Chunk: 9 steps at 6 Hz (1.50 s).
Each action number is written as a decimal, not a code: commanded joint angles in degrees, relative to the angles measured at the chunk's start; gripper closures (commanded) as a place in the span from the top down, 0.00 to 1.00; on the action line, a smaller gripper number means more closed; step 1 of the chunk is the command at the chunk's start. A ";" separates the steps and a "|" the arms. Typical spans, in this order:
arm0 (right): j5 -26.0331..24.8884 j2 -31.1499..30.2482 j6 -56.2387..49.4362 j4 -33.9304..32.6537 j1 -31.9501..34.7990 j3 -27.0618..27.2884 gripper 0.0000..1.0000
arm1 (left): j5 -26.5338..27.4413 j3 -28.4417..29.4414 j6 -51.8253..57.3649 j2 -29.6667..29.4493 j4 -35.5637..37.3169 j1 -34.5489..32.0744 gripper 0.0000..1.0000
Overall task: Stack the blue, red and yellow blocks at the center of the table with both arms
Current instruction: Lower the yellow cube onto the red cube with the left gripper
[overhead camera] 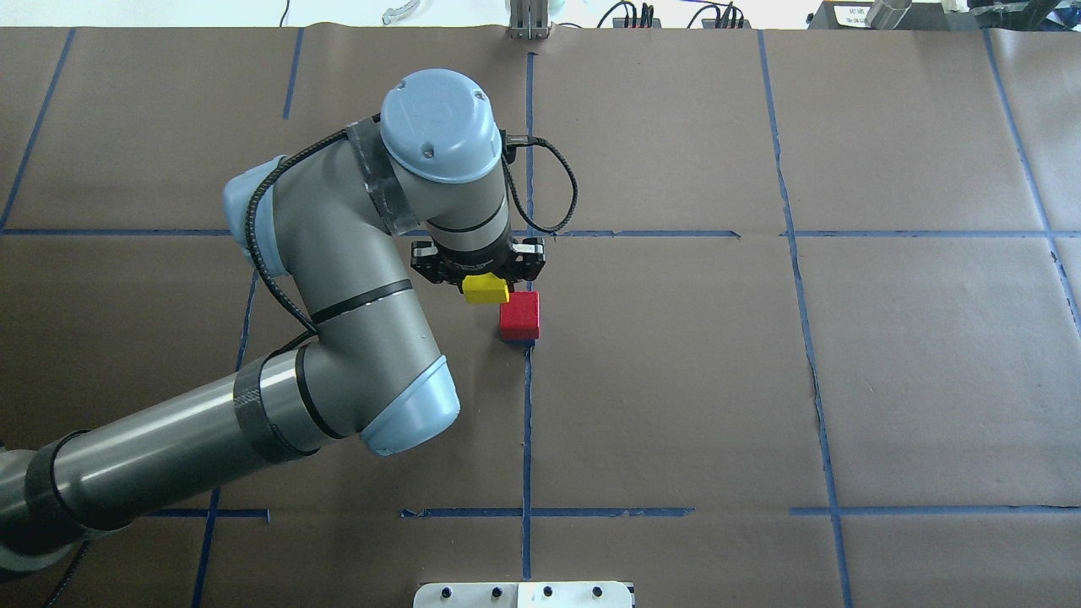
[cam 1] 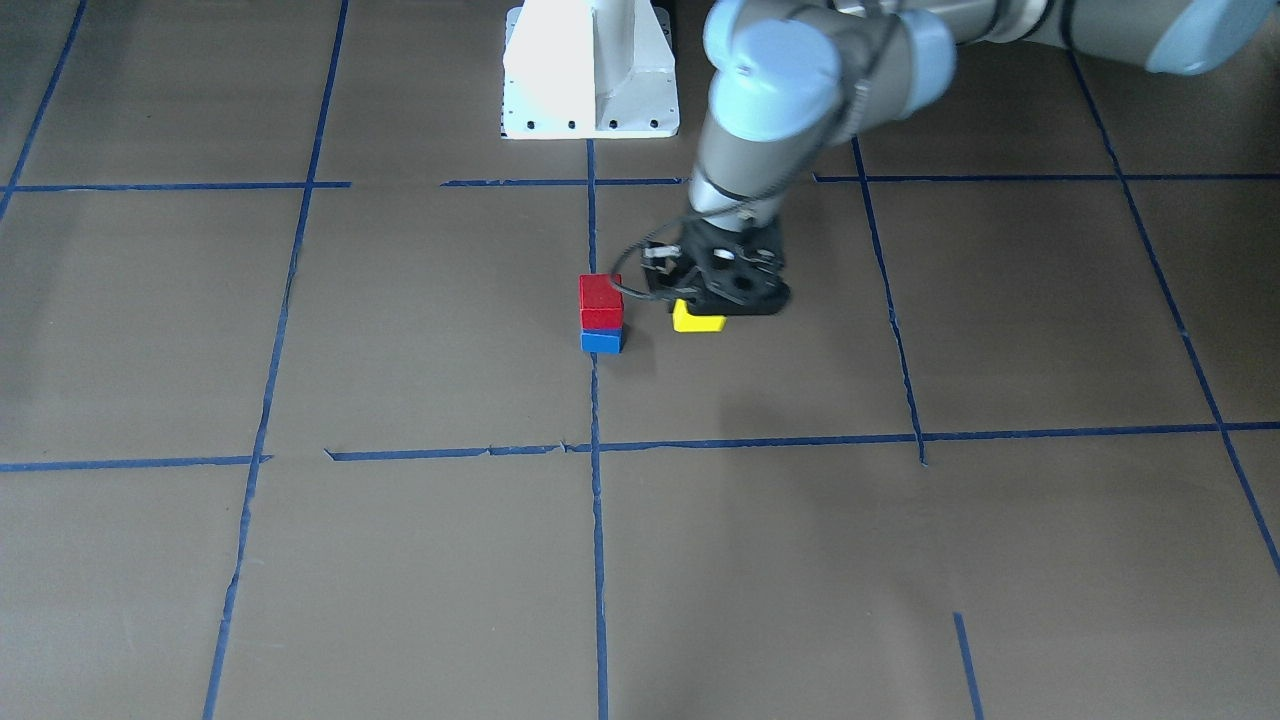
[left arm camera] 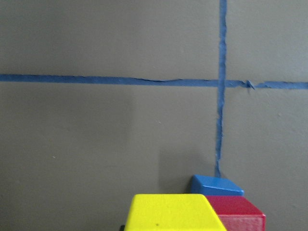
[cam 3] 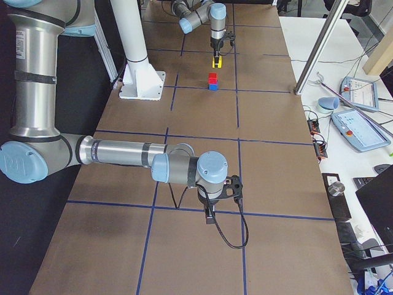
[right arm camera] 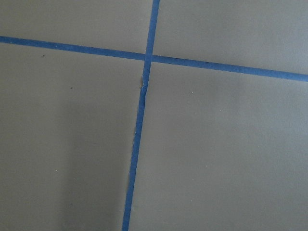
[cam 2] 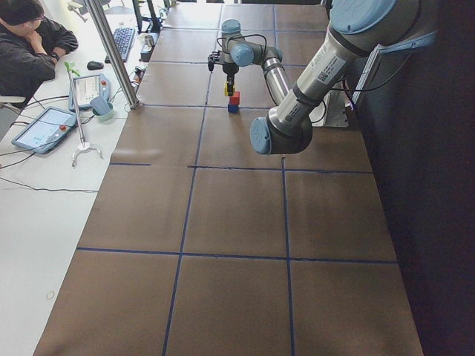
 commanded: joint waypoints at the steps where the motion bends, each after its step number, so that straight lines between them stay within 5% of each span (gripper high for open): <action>1: 0.00 0.00 -0.01 -0.01 0.00 -0.06 1.00 | 0.46 2.31 -0.63 -1.77 0.10 1.14 0.09; 3: 0.00 0.00 -0.01 0.08 0.09 0.03 1.00 | 0.46 8.09 -0.55 -4.91 -0.52 1.14 0.09; 9: -0.09 0.00 -0.01 -0.01 0.00 -0.06 1.00 | 0.02 7.24 -0.63 -3.97 -0.60 1.41 0.21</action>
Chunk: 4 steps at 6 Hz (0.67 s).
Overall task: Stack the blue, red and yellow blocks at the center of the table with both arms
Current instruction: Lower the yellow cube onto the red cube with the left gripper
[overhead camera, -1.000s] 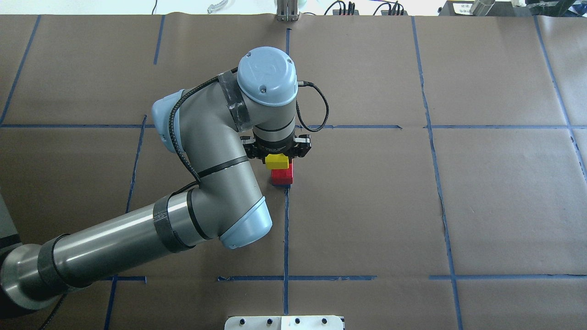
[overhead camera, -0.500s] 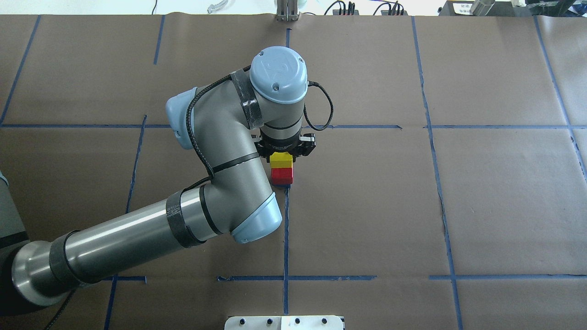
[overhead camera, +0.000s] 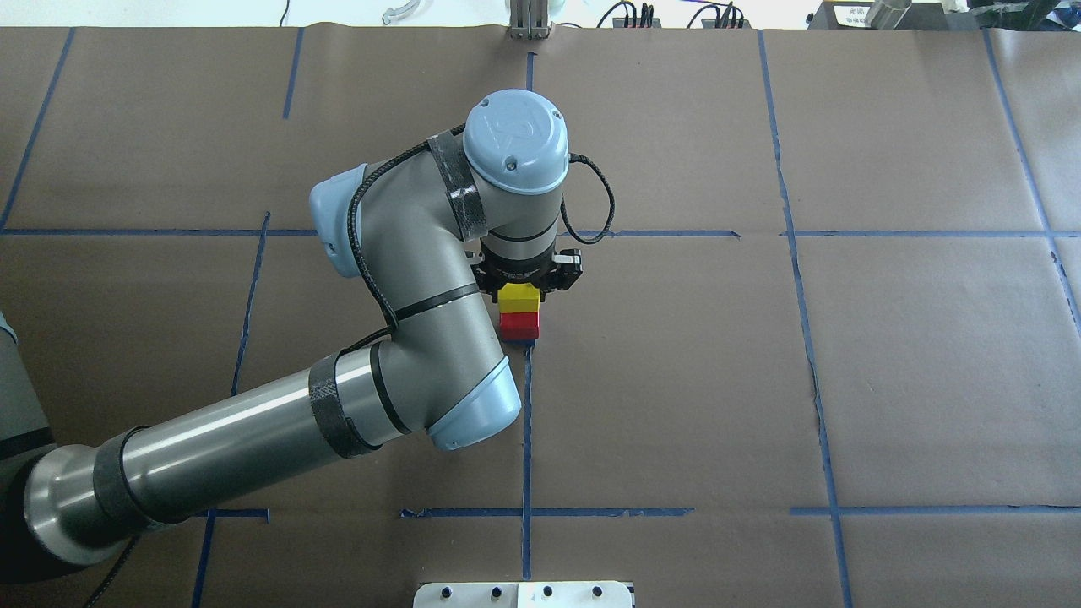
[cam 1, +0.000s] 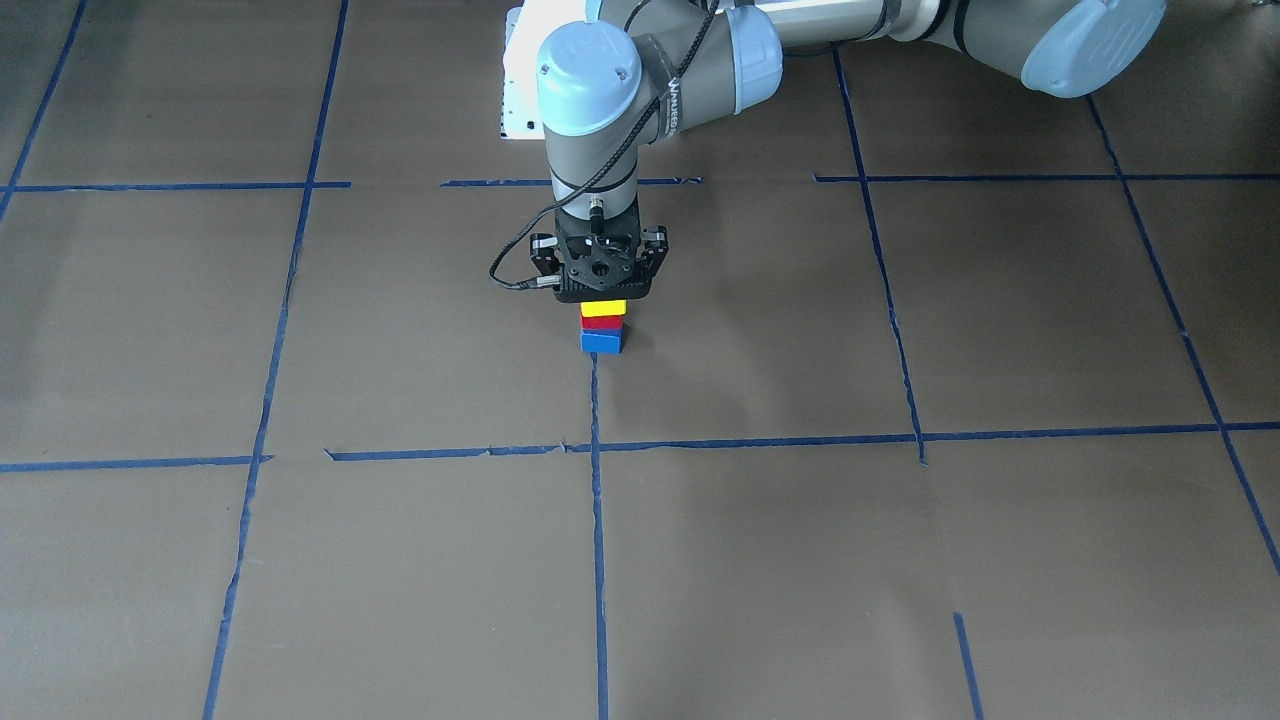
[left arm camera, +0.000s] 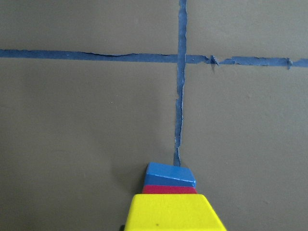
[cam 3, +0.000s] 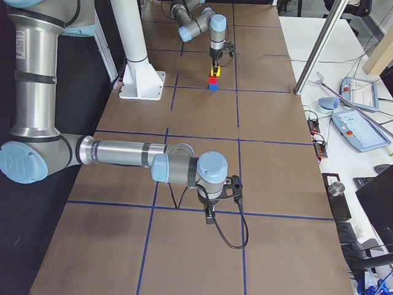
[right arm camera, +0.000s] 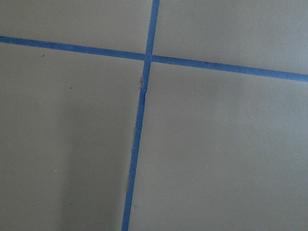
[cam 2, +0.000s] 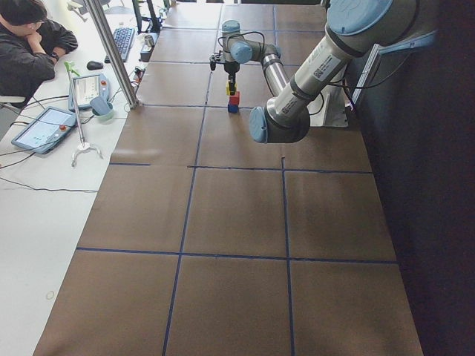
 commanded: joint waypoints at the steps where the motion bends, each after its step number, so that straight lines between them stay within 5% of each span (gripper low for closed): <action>1: -0.02 0.00 0.00 -0.01 0.00 -0.07 1.00 | -0.04 -0.14 -0.02 0.23 0.00 0.18 0.26; 4: -0.02 -0.09 0.00 -0.01 0.00 -0.16 1.00 | -0.04 -0.14 -0.11 0.23 -1.32 1.23 0.41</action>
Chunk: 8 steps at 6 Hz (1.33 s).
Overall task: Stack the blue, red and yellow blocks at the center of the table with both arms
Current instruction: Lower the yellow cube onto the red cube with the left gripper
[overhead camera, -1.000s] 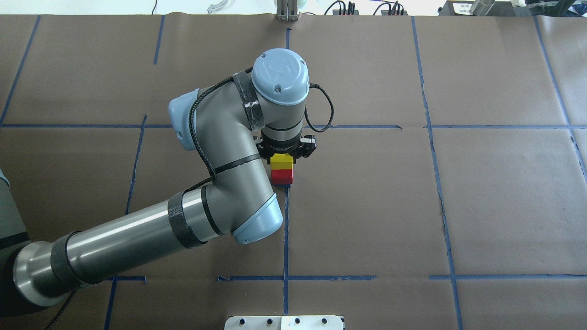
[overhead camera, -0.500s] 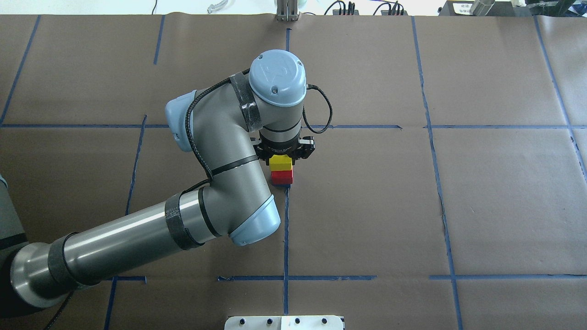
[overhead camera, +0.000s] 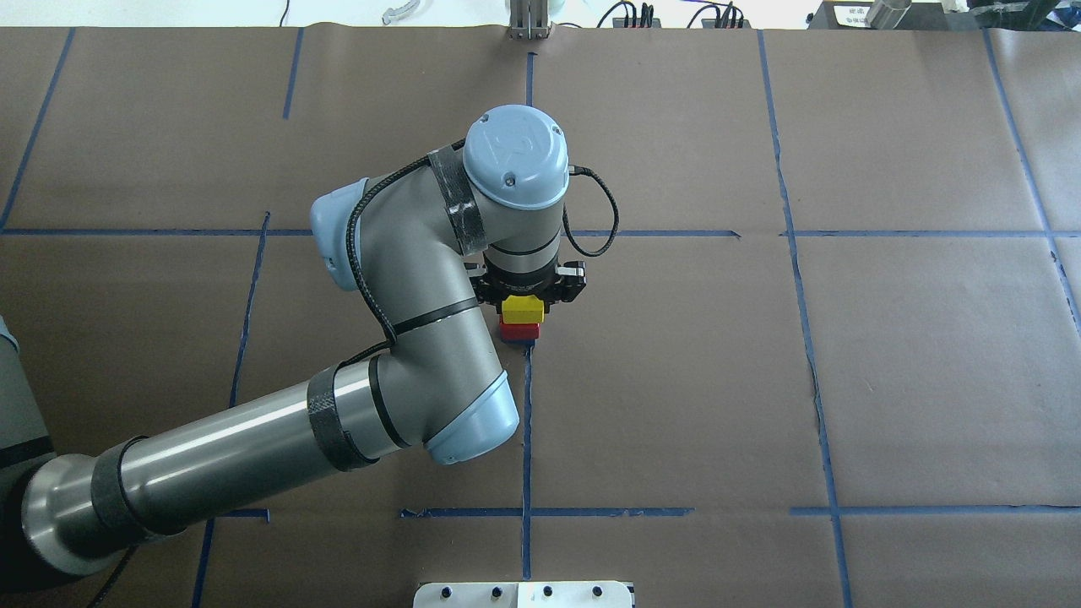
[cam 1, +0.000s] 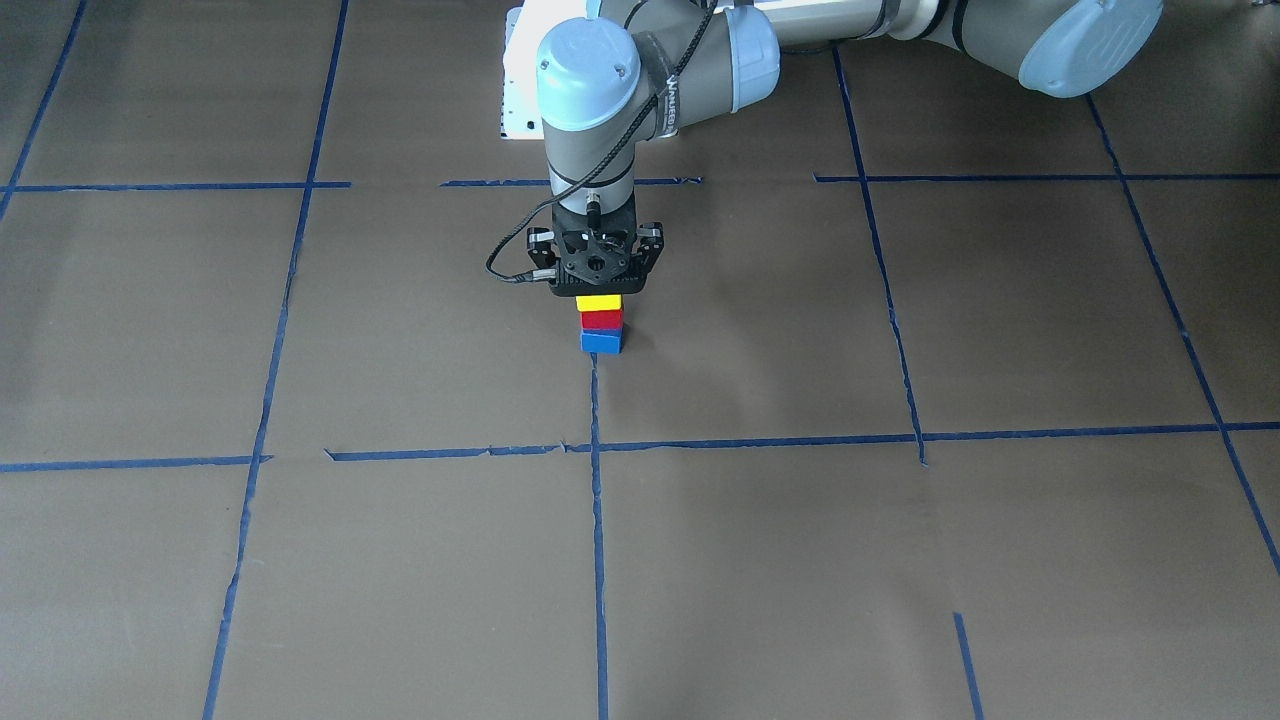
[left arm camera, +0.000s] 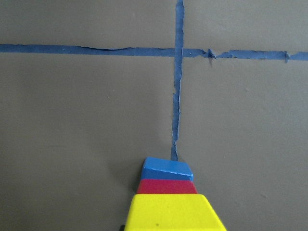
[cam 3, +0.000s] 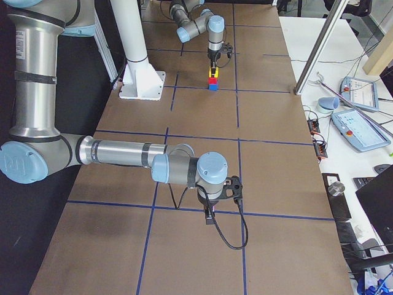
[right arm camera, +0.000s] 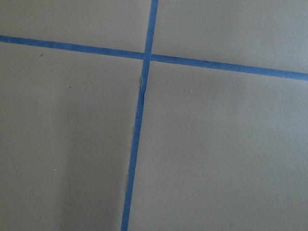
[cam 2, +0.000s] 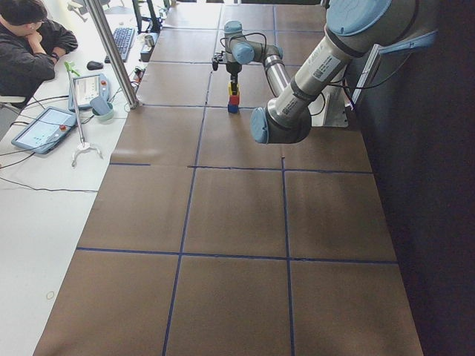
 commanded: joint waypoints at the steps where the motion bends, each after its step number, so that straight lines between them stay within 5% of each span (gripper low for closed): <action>1: 0.00 0.02 0.00 0.00 0.00 -0.01 1.00 | 0.00 0.00 -0.01 0.09 -0.05 0.18 0.46; 5: 0.00 0.02 0.00 0.00 0.00 -0.01 1.00 | 0.00 -0.17 0.08 0.88 0.13 0.01 0.47; 7: 0.00 0.02 0.00 0.00 0.00 -0.01 1.00 | 0.09 -1.31 0.00 0.97 0.13 0.01 1.00; 8: 0.00 0.02 0.00 0.00 0.00 -0.01 1.00 | 0.09 -2.80 -0.01 0.97 0.21 -0.08 1.00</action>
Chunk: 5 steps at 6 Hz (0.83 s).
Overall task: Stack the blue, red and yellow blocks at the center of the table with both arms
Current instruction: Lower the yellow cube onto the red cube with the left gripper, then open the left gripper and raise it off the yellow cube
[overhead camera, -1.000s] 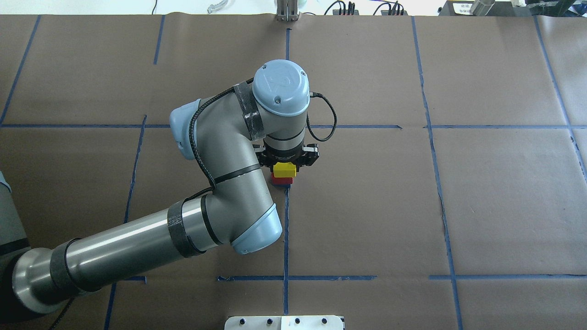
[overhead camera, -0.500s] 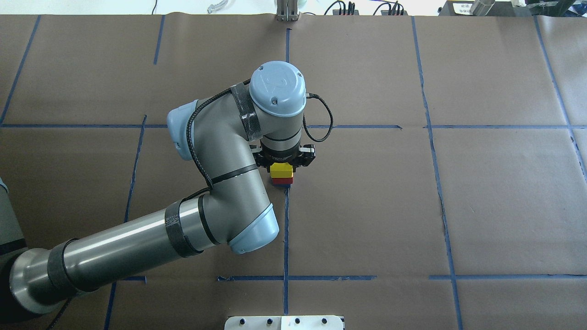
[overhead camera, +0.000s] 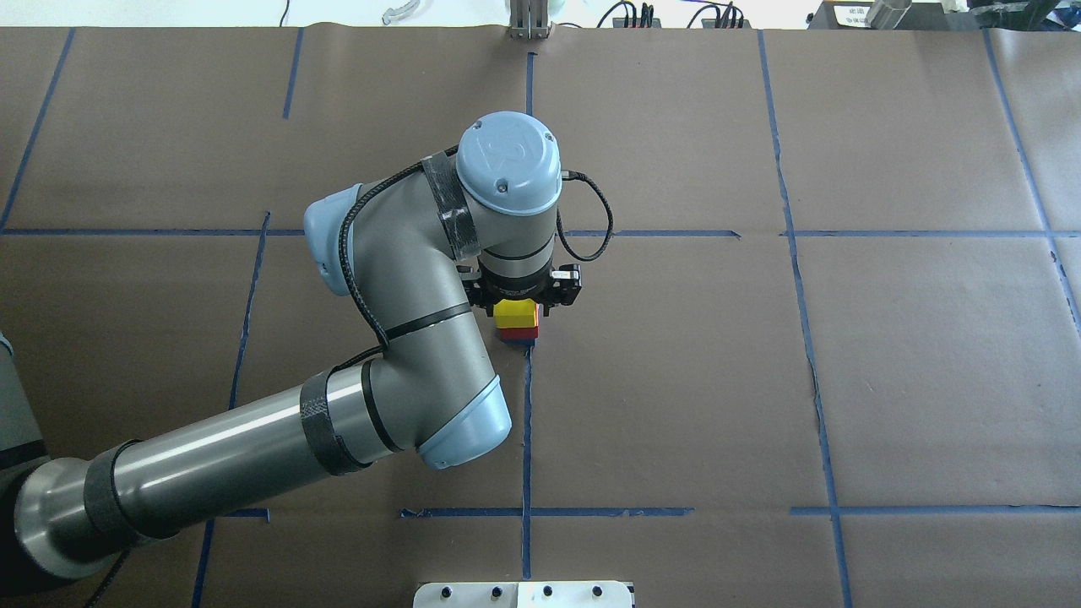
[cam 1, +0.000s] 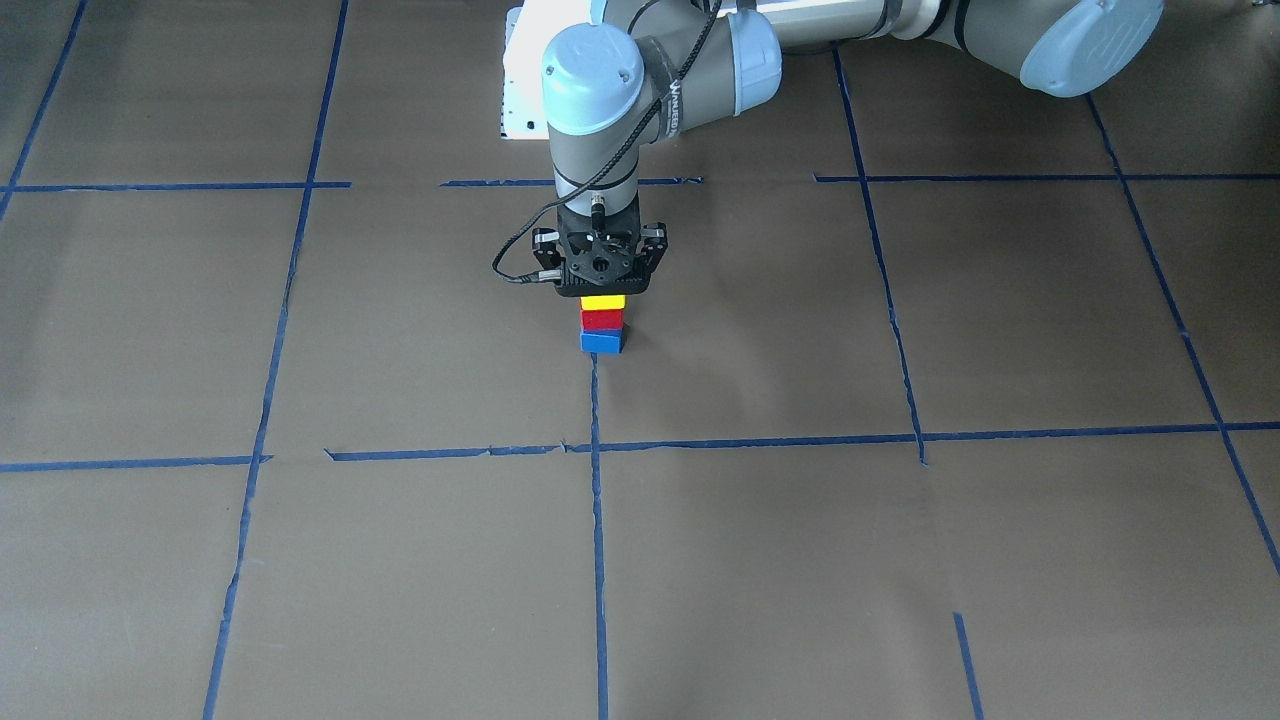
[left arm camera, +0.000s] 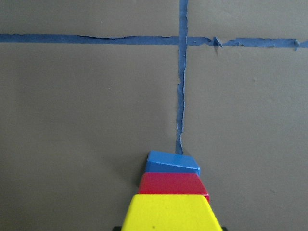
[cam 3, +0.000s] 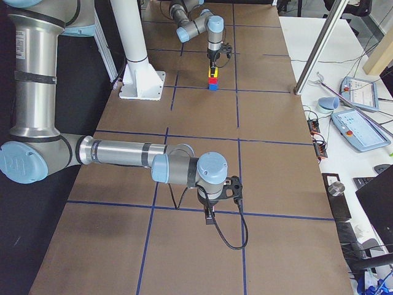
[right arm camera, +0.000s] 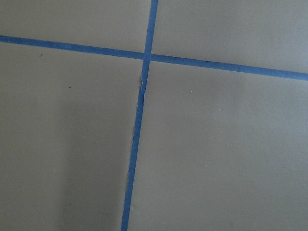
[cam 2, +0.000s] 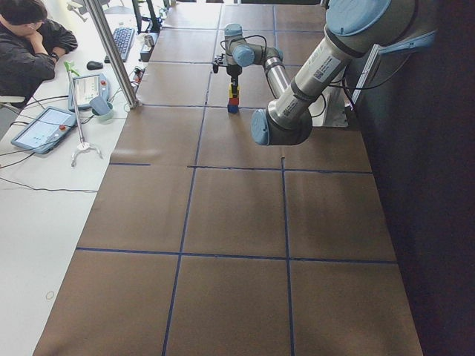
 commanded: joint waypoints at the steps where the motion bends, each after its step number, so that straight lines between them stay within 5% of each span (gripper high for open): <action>1: 0.00 0.00 0.00 0.00 0.00 0.00 1.00 | 0.02 -3.11 -0.02 0.04 0.51 -0.57 1.00; 3: 0.00 0.00 0.00 0.00 0.00 0.00 1.00 | -0.41 -9.85 0.58 3.34 3.66 -4.08 1.00; 5: 0.00 0.00 0.09 0.00 0.00 0.00 1.00 | -5.83 -20.22 12.36 15.79 3.68 -10.99 1.00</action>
